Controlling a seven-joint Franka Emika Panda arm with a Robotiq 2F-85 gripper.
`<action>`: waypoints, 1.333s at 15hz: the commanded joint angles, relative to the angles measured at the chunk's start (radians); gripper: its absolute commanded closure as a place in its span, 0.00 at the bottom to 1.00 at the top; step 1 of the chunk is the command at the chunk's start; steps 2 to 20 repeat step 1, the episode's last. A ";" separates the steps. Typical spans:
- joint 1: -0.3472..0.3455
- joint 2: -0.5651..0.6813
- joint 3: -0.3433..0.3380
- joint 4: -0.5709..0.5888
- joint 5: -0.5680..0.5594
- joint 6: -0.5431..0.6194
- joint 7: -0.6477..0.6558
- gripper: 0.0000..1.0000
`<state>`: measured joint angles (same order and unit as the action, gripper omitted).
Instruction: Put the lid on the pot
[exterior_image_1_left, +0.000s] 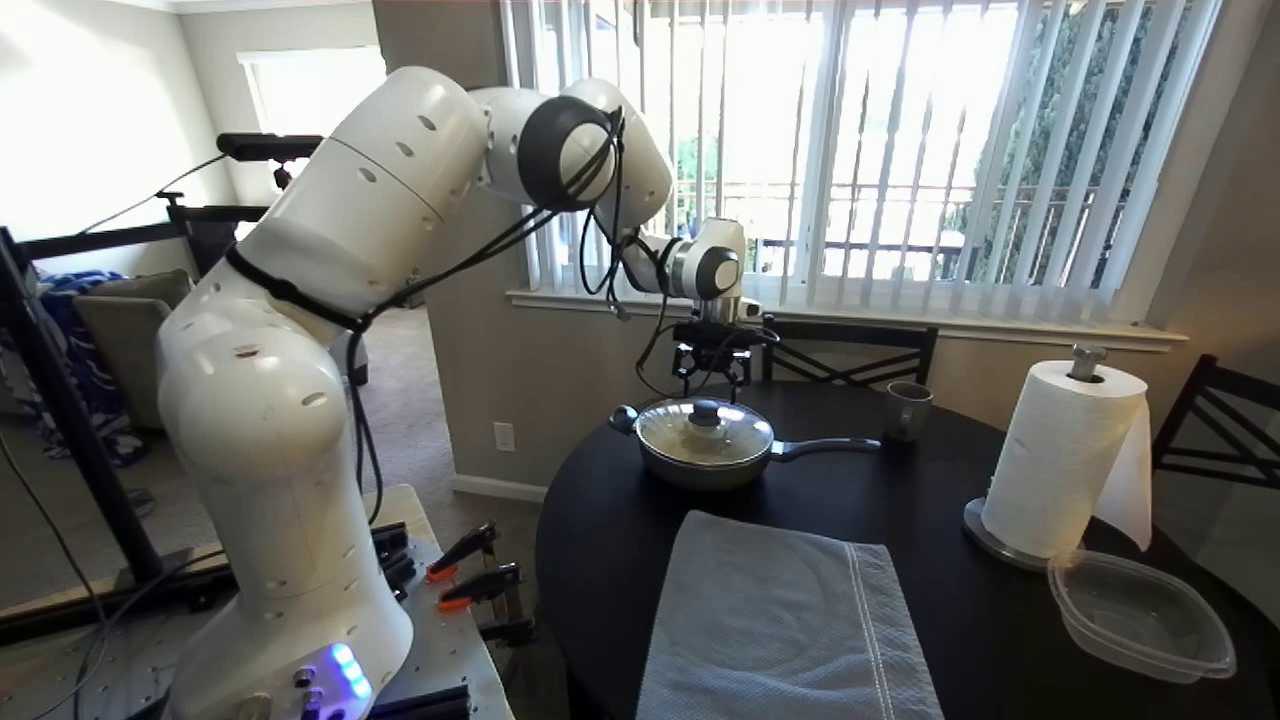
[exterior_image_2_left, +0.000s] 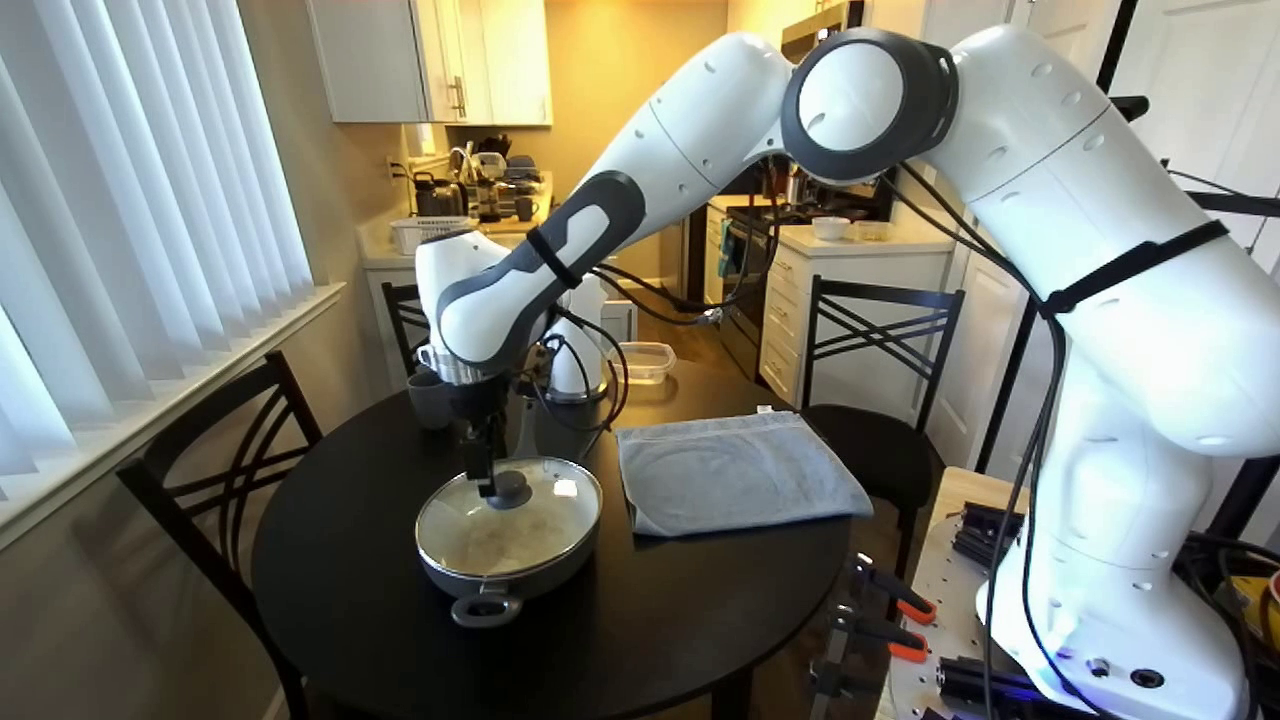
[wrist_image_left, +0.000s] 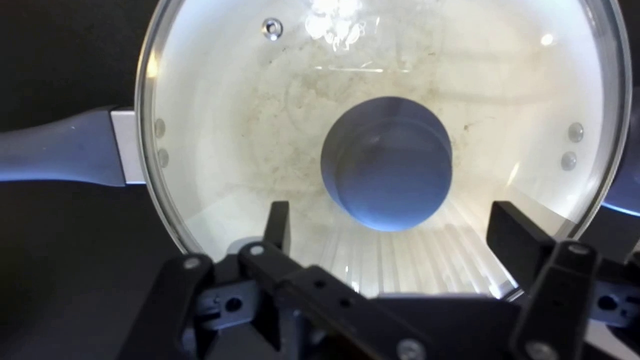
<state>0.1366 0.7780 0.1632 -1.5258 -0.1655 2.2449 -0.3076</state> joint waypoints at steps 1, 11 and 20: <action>0.006 0.002 -0.006 0.005 0.005 -0.003 -0.002 0.00; 0.006 0.002 -0.006 0.005 0.005 -0.003 -0.002 0.00; 0.006 0.002 -0.006 0.005 0.005 -0.003 -0.002 0.00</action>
